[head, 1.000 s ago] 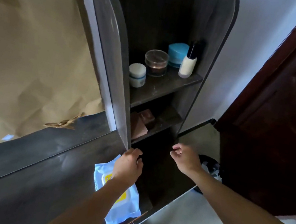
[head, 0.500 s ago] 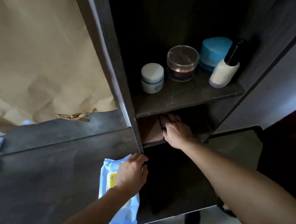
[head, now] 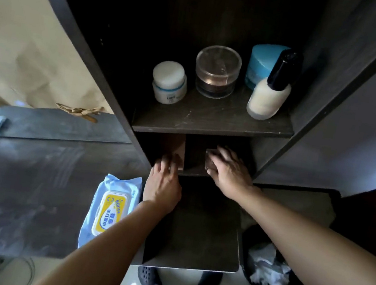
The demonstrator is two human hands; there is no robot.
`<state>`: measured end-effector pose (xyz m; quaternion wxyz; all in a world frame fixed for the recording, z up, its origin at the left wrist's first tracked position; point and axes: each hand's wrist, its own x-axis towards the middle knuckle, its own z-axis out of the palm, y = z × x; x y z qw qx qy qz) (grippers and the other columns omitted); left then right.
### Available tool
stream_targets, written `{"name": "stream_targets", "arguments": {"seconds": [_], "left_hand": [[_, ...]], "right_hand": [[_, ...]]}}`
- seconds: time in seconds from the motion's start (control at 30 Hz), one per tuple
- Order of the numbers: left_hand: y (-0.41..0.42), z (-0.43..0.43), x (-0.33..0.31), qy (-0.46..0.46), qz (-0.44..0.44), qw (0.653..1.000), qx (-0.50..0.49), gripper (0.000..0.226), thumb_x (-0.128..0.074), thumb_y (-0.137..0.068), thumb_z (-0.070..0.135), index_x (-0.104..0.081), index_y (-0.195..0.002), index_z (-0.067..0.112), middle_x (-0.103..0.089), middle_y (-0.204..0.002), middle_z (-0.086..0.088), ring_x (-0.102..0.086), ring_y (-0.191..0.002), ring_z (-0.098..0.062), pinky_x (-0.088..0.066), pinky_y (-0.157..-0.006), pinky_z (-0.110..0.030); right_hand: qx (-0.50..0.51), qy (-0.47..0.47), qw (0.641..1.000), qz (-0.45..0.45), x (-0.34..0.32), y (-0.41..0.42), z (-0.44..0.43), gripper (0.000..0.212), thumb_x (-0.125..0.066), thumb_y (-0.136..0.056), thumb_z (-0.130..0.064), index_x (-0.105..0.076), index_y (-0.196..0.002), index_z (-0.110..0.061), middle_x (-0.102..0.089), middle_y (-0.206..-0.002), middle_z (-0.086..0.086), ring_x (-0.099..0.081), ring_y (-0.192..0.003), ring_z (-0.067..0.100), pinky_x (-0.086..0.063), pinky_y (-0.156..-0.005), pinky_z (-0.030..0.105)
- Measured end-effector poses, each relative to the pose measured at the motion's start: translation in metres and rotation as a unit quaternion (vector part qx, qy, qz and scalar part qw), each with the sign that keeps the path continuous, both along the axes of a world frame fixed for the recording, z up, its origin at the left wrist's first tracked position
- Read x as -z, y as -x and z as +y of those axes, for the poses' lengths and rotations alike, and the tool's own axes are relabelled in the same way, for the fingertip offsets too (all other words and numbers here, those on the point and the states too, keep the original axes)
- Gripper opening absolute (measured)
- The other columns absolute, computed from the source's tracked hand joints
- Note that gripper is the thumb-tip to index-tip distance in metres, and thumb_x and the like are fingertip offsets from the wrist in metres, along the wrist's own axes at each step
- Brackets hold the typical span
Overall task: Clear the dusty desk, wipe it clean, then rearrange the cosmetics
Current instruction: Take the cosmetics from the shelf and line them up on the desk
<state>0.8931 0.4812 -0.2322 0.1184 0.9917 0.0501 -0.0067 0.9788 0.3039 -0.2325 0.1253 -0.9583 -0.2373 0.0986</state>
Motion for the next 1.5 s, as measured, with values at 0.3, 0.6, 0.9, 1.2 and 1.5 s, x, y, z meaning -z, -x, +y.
{"name": "stream_targets", "arguments": {"seconds": [0.3, 0.6, 0.9, 1.2, 1.5], "left_hand": [[0.004, -0.021, 0.002, -0.035, -0.003, 0.998, -0.048, 0.056, -0.064, -0.076, 0.03, -0.053, -0.127, 0.01, -0.049, -0.133, -0.017, -0.046, -0.119, -0.037, -0.039, -0.095, -0.043], [-0.026, -0.03, -0.007, 0.047, 0.05, 0.98, -0.186, 0.068, -0.068, -0.074, 0.043, -0.041, -0.125, 0.007, -0.048, -0.12, -0.02, -0.047, -0.11, -0.038, -0.039, -0.091, -0.042], [0.047, -0.022, -0.009, 0.063, 0.052, 0.989, -0.127, 0.063, -0.07, -0.066, 0.036, -0.046, -0.117, 0.008, -0.045, -0.117, -0.014, -0.044, -0.106, -0.035, -0.039, -0.087, -0.041], [0.139, 0.079, -0.015, 0.028, -0.008, 0.976, -0.216, 0.043, -0.057, -0.051, 0.031, -0.05, -0.088, 0.011, -0.052, -0.088, -0.006, -0.05, -0.076, -0.03, -0.042, -0.064, -0.033], [0.234, 0.216, -0.041, 0.041, 0.017, 0.954, -0.296, 0.048, -0.068, -0.067, 0.038, -0.054, -0.104, 0.01, -0.051, -0.115, -0.007, -0.048, -0.101, -0.031, -0.043, -0.084, -0.037]], "right_hand": [[-0.006, 0.004, 1.0, -0.022, -0.002, 0.01, -0.022, 0.056, -0.063, -0.085, -0.037, -0.044, -0.132, -0.015, -0.045, -0.122, 0.012, -0.042, -0.114, 0.032, -0.051, -0.077, 0.042], [0.003, 0.019, 1.0, -0.01, -0.01, 0.017, -0.034, 0.07, -0.063, -0.082, -0.047, -0.035, -0.137, -0.013, -0.038, -0.125, 0.01, -0.049, -0.11, 0.026, -0.051, -0.081, 0.035], [0.014, -0.023, 0.999, 0.032, -0.016, 0.035, -0.037, 0.065, -0.071, -0.07, -0.044, -0.038, -0.121, -0.023, -0.061, -0.11, 0.002, -0.064, -0.09, 0.026, -0.045, -0.066, 0.03], [-0.102, -0.09, 0.986, 0.093, -0.021, 0.093, 0.064, 0.061, -0.067, -0.071, -0.061, -0.043, -0.119, -0.032, -0.063, -0.111, -0.006, -0.061, -0.097, 0.02, -0.046, -0.074, 0.03], [-0.127, -0.128, 0.978, 0.103, -0.017, 0.142, 0.219, 0.031, -0.044, -0.088, -0.046, -0.049, -0.114, -0.029, -0.068, -0.103, -0.002, -0.062, -0.097, 0.028, -0.043, -0.074, 0.033]]}}
